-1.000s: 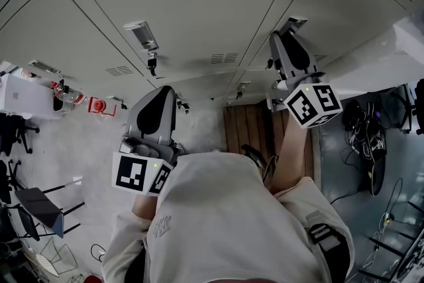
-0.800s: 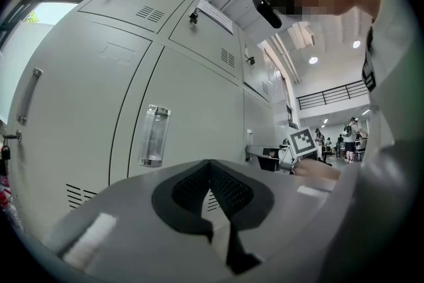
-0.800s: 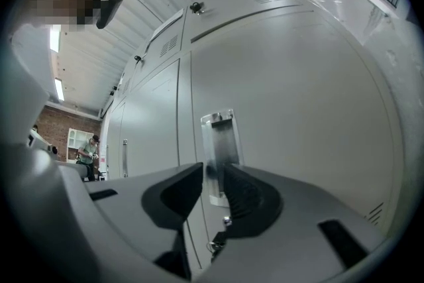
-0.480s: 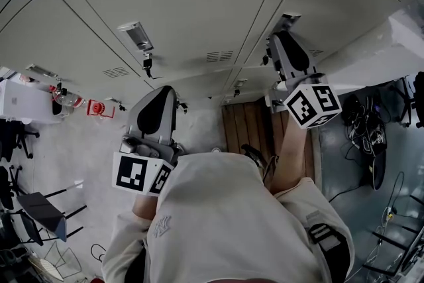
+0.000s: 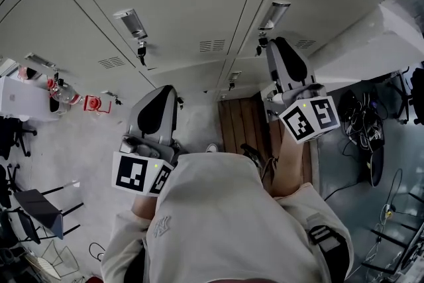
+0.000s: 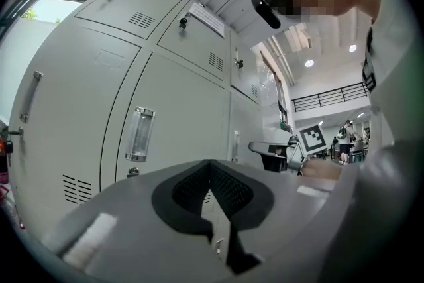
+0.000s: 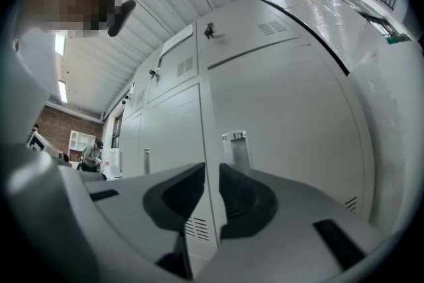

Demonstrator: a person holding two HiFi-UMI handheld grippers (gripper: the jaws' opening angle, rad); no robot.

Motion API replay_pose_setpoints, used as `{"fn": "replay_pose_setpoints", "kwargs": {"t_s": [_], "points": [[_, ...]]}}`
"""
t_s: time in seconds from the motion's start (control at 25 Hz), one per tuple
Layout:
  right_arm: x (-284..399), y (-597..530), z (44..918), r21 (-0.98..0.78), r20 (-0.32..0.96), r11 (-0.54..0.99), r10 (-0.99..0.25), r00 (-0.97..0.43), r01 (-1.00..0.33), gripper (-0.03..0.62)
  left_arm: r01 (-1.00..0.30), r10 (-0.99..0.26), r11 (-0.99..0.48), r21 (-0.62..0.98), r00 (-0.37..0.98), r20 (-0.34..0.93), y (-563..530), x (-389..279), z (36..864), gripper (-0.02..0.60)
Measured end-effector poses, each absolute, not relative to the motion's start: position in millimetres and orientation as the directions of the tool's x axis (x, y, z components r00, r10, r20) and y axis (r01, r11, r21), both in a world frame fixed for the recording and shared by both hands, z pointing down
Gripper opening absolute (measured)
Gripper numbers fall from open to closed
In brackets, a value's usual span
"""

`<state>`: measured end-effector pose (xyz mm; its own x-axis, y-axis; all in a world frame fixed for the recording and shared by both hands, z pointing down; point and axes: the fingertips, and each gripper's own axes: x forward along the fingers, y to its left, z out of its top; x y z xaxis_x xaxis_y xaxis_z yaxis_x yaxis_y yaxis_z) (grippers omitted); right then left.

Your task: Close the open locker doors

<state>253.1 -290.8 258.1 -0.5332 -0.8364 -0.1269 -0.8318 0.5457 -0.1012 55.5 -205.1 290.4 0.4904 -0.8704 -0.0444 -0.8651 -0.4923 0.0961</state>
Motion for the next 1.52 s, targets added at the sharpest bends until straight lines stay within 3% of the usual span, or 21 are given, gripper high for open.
{"fn": "replay_pose_setpoints", "kwargs": {"t_s": [0.52, 1.12, 1.52], "points": [[200.6, -163.9, 291.6, -0.113, -0.042, 0.586, -0.809, -0.586, -0.802, 0.017, -0.869, -0.877, -0.480, 0.123, 0.478, -0.053, -137.6, 45.7, 300.3, 0.008], [77.2, -46.3, 301.6, -0.148, -0.019, 0.538, -0.841, -0.541, -0.830, 0.015, -0.851, -0.857, -0.514, 0.112, 0.515, -0.018, -41.5, -63.2, 301.9, 0.008], [37.3, 2.6, 317.0, -0.151, 0.011, 0.500, -0.862, -0.507, -0.853, 0.015, -0.841, -0.847, -0.528, 0.118, 0.531, -0.001, 3.0, -102.7, 310.9, 0.008]]}}
